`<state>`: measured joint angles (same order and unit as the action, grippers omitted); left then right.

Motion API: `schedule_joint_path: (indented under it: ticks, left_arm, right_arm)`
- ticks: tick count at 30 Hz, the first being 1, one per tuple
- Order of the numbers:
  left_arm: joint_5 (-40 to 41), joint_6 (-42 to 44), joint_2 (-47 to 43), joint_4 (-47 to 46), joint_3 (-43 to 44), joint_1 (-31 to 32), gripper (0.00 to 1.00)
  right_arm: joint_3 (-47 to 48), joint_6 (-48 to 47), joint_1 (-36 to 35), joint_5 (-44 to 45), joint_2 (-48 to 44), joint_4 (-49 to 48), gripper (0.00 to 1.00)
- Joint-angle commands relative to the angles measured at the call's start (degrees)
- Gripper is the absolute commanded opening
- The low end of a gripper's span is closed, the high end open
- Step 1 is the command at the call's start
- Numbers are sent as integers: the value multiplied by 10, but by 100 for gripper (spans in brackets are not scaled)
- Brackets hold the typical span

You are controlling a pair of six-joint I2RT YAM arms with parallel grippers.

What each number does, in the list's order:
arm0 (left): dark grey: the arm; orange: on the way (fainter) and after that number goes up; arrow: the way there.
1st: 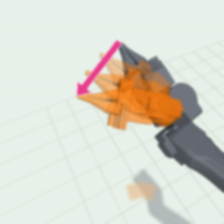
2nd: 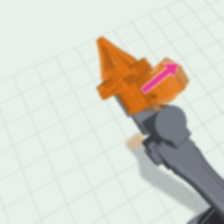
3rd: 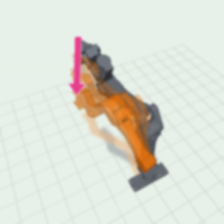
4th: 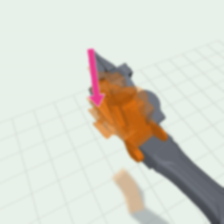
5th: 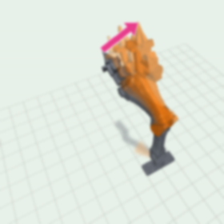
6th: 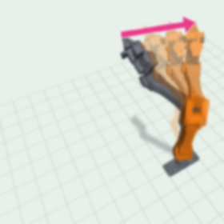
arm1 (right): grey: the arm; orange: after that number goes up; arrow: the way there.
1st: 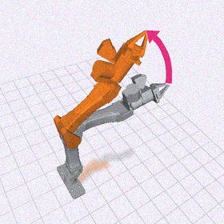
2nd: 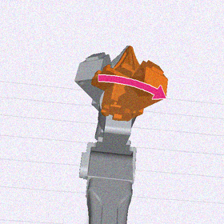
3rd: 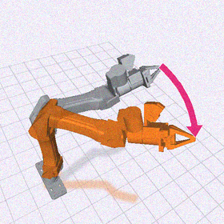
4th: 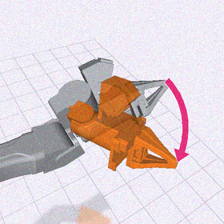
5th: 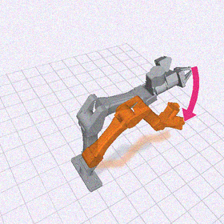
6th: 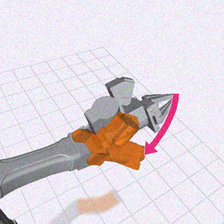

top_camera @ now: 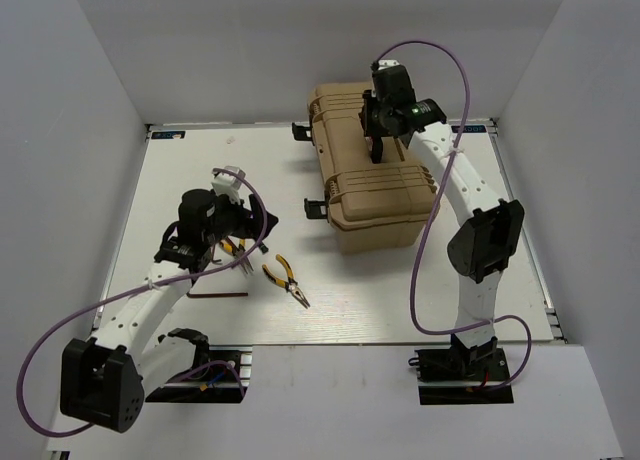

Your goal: Sort the tools into containers

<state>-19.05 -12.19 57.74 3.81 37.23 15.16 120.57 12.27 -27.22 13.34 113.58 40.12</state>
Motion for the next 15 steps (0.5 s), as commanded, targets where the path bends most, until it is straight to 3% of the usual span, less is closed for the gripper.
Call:
schedule_joint_path:
  ticks: [1, 15]
  left_arm:
    - [-24, -17, 26, -14, 30, -2, 88]
    - [-66, -101, 111, -100, 97, 3, 86]
  right_arm:
    - [69, 88, 2, -38, -83, -40, 0]
    - [98, 173, 87, -127, -133, -33, 0]
